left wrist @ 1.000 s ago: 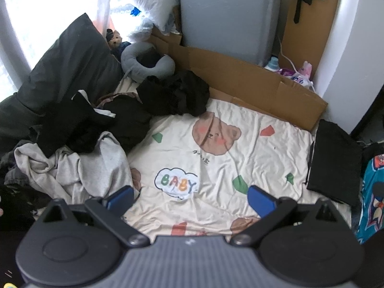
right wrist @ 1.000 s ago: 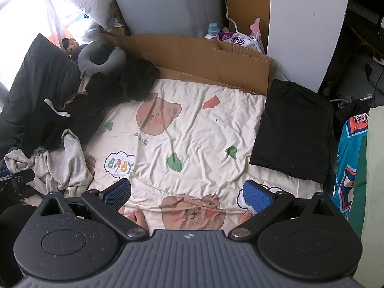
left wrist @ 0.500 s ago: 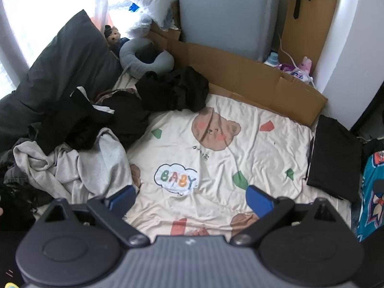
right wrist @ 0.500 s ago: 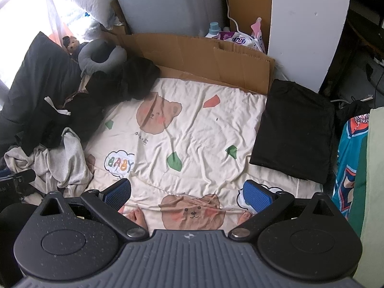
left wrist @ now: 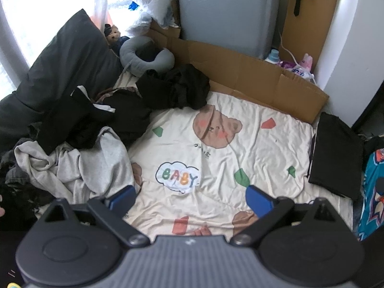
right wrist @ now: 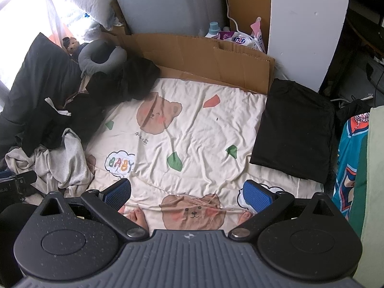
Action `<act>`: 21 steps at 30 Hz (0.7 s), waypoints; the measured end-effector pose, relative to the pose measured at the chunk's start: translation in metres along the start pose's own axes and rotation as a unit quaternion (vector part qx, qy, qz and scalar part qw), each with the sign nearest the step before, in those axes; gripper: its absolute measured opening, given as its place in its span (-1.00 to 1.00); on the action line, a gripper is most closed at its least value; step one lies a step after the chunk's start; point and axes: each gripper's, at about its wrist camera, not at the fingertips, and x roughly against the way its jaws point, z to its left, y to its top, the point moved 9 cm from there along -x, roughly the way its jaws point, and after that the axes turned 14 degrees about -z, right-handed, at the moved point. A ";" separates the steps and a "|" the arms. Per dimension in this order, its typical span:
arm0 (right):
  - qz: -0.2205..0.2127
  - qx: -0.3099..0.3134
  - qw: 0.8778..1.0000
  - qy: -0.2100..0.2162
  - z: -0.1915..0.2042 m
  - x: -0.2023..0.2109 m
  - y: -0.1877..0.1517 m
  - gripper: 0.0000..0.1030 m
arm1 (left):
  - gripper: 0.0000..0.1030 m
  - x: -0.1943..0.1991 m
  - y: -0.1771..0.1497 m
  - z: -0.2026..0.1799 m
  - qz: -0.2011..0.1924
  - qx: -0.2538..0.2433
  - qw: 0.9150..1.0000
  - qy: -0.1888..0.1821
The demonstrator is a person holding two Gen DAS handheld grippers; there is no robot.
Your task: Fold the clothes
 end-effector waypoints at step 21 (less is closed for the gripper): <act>-0.004 -0.005 1.000 -0.001 -0.003 0.002 0.001 0.99 | 0.92 0.000 0.000 -0.001 0.002 -0.001 1.000 0.001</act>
